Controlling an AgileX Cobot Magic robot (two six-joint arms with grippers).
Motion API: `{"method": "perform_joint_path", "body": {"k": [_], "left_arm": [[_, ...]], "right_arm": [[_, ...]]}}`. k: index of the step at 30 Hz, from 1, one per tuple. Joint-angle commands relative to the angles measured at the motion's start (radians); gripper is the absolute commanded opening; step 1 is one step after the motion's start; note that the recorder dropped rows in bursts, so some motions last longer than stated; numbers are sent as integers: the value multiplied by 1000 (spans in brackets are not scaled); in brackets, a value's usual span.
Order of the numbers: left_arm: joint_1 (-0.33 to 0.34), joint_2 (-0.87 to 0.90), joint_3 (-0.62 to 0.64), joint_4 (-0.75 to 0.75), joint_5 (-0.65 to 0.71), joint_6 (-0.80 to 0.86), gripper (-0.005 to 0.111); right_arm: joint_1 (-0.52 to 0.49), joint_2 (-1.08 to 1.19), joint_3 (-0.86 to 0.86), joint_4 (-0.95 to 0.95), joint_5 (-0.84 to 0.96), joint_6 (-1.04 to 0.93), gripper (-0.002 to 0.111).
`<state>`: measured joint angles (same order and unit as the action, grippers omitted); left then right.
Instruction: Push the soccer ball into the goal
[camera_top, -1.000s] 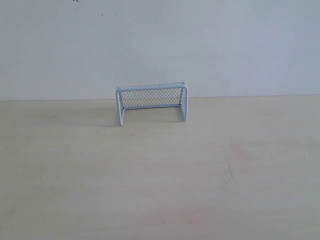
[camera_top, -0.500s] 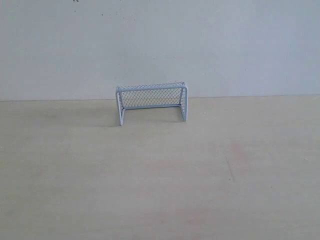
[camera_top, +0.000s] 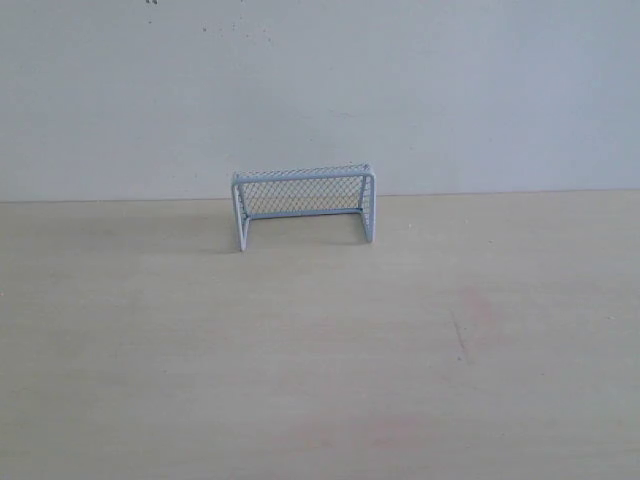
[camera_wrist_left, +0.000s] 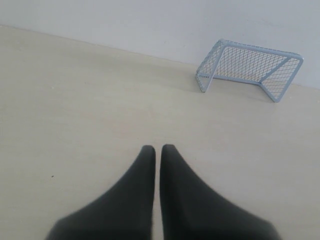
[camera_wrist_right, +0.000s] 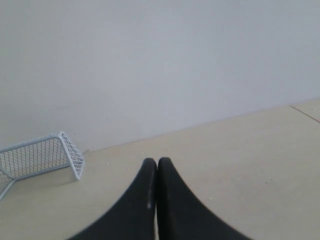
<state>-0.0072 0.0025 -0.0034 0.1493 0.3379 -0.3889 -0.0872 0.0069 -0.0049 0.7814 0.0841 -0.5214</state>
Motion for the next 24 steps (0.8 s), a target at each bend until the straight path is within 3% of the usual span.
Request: {"method": "perform_joint_path", "body": {"k": [1,4,8,14,18,24], "left_arm": [[4,-3,3,4,-3,5,4],[4,-3,3,4,-3,5,4],[4,-3,3,4,-3,5,4],[4,-3,3,4,-3,5,4],[4,-3,3,4,-3,5,4],[4,-3,3,4,-3,5,4]], "right_arm": [[-2,-7,5,-8,44,-38,0],[-2,-7,5,-130,134,7,0],[-2,-7,5,-471,285,293,0],[-2,-7,5,-714,259,529,0],[-2,-7,5,-815,258,571,0],[-2,-7,5,-823,258,571,0]]}}
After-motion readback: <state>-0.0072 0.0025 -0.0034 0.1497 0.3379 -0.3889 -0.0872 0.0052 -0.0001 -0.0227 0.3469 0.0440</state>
